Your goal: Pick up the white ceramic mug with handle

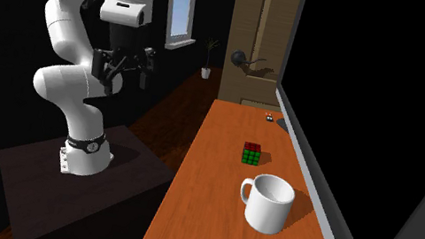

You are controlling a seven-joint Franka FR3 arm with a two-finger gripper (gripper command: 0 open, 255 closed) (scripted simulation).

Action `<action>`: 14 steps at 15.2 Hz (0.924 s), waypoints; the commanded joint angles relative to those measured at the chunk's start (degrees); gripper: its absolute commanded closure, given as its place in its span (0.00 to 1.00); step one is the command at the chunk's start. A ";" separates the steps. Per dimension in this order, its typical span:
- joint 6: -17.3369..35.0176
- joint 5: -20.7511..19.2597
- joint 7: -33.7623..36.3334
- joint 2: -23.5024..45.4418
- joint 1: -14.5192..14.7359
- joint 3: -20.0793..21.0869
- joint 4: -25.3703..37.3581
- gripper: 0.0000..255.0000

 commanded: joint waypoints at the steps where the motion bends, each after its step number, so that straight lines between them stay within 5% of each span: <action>1: 0.00 0.00 0.00 0.00 0.00 0.00 0.00 0.00; 14: 16.92 3.36 13.14 22.96 1.94 10.26 9.08 0.00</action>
